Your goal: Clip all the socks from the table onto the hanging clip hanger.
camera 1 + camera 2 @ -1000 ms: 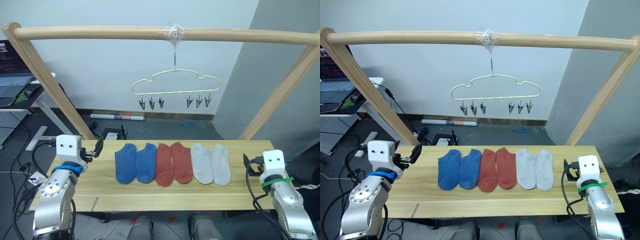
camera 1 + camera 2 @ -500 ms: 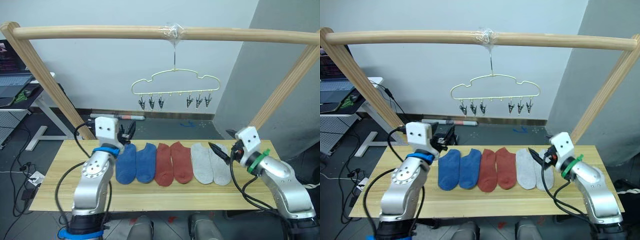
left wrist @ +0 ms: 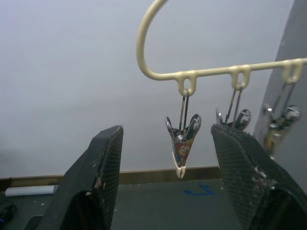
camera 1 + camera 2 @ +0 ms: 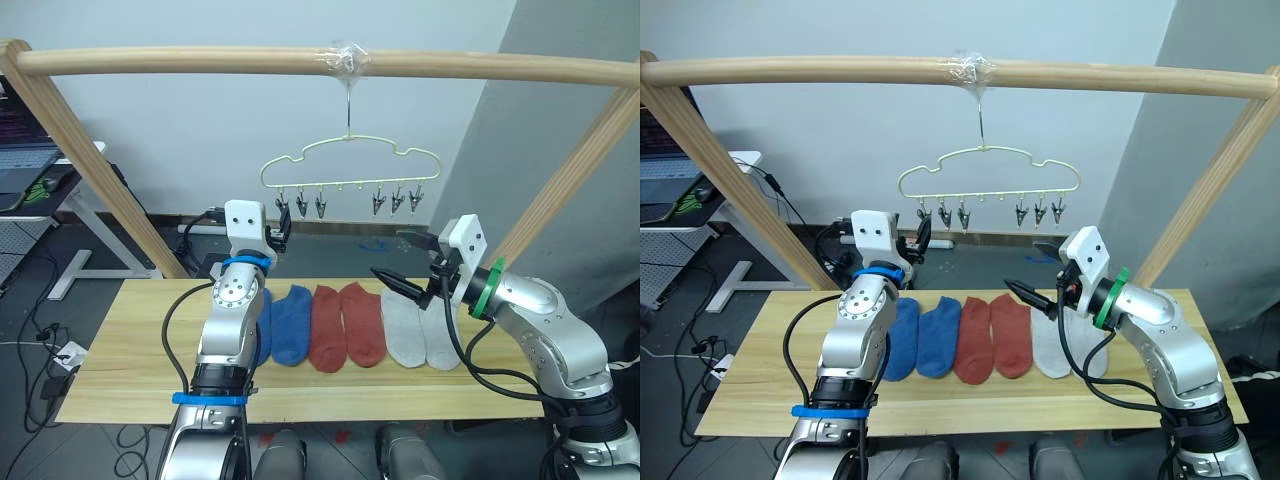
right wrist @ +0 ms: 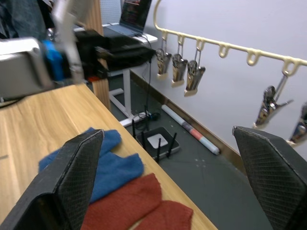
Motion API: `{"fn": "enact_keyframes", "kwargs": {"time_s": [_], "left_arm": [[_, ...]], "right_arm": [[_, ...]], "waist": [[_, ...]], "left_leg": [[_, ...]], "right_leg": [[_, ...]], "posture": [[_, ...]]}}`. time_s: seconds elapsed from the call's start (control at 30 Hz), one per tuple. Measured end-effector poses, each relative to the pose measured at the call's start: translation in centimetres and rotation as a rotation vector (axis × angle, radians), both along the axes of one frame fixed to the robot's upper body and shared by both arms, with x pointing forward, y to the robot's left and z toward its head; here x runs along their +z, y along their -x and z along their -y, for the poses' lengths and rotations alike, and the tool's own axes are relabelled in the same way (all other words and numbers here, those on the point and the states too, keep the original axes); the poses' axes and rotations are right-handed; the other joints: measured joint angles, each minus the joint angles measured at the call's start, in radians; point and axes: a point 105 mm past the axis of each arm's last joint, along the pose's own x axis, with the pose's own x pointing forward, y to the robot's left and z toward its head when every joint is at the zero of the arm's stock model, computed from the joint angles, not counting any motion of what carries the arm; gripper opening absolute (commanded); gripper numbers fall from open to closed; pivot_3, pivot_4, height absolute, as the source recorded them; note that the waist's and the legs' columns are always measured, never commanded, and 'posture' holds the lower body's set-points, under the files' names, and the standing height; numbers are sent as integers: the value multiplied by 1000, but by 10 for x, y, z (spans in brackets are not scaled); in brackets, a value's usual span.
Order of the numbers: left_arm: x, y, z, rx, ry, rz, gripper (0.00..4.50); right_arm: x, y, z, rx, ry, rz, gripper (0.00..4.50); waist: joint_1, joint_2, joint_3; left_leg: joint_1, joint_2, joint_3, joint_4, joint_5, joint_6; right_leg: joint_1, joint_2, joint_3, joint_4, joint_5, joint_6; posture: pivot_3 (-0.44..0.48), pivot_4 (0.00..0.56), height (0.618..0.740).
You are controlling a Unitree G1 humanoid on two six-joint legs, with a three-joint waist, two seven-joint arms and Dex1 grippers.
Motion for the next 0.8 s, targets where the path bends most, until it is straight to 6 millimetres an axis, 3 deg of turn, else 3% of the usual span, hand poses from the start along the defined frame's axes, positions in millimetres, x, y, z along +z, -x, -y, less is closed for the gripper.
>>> {"fn": "enact_keyframes", "kwargs": {"time_s": [0.37,0.8], "left_arm": [[-12,-12,1,24,-19,-10,2996],[7,-21,-1,35,-29,71,2996]], "right_arm": [[11,0,-6,19,3,24,4500],[20,0,-8,32,17,34,4500]], "waist": [[-3,0,6],[-4,0,9]], "left_leg": [[0,0,0,0,0,0],[-1,0,0,-1,0,0]], "right_leg": [[-1,0,0,0,1,2],[-1,0,0,0,1,2]], "posture": [[-37,170,740],[-40,168,740]]}}
